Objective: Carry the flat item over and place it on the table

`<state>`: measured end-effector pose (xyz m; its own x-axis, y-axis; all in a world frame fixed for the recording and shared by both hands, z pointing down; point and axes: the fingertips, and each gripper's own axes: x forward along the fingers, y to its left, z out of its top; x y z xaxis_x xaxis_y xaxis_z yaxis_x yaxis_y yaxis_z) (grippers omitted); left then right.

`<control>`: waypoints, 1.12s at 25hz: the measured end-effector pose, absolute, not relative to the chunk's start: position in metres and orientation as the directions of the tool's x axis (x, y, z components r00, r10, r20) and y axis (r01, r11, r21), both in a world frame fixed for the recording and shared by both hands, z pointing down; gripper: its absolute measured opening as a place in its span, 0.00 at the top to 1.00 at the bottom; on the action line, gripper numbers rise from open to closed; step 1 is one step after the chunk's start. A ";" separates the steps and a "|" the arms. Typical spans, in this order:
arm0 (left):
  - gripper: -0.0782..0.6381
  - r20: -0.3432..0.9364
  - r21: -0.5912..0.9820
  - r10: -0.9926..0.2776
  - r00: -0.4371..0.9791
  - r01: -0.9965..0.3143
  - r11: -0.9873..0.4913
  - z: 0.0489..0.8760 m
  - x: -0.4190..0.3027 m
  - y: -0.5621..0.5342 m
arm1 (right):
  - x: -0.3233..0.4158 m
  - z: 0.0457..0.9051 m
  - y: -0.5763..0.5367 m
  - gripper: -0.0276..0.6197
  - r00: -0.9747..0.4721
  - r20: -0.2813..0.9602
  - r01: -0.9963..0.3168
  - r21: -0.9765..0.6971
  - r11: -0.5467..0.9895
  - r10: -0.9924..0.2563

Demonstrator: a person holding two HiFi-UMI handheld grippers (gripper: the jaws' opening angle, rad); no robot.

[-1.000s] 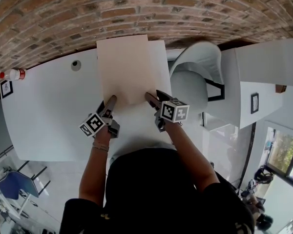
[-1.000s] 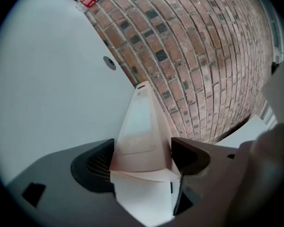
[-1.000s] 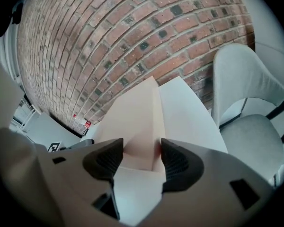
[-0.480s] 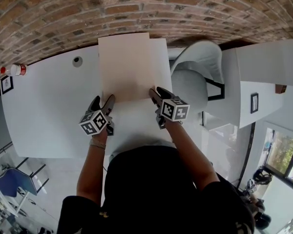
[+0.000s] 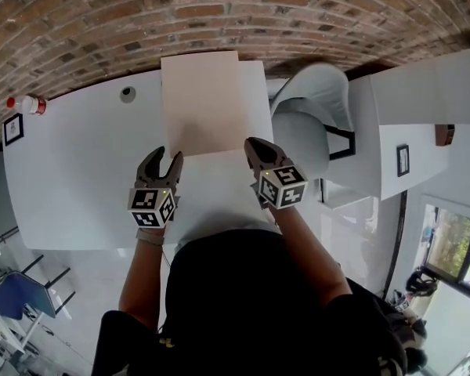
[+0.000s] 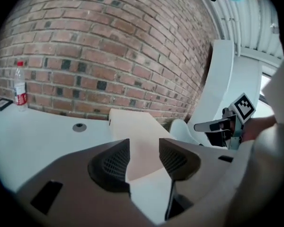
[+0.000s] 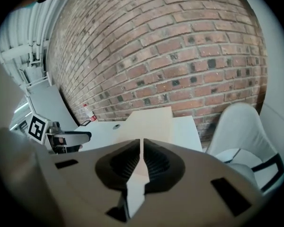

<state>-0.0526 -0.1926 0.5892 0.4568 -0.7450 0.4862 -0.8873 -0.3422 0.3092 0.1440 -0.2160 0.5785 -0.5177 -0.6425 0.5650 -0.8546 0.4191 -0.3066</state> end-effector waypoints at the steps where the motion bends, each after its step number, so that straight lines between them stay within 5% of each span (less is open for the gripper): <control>1: 0.63 0.473 0.305 -0.750 0.463 -0.884 -0.354 0.580 -0.052 -0.190 | 0.141 0.570 -0.212 0.91 -0.522 0.554 -0.851 -0.292 0.436 -0.648; 6: 0.88 0.385 0.266 -0.782 0.490 -0.870 -0.415 0.532 -0.054 -0.172 | 0.121 0.526 -0.187 0.93 -0.558 0.488 -0.827 -0.259 0.499 -0.671; 28: 0.89 0.160 0.201 -0.757 0.634 -0.772 -0.604 0.399 -0.092 -0.069 | 0.043 0.409 -0.072 0.94 -0.640 0.284 -0.764 -0.133 0.631 -0.714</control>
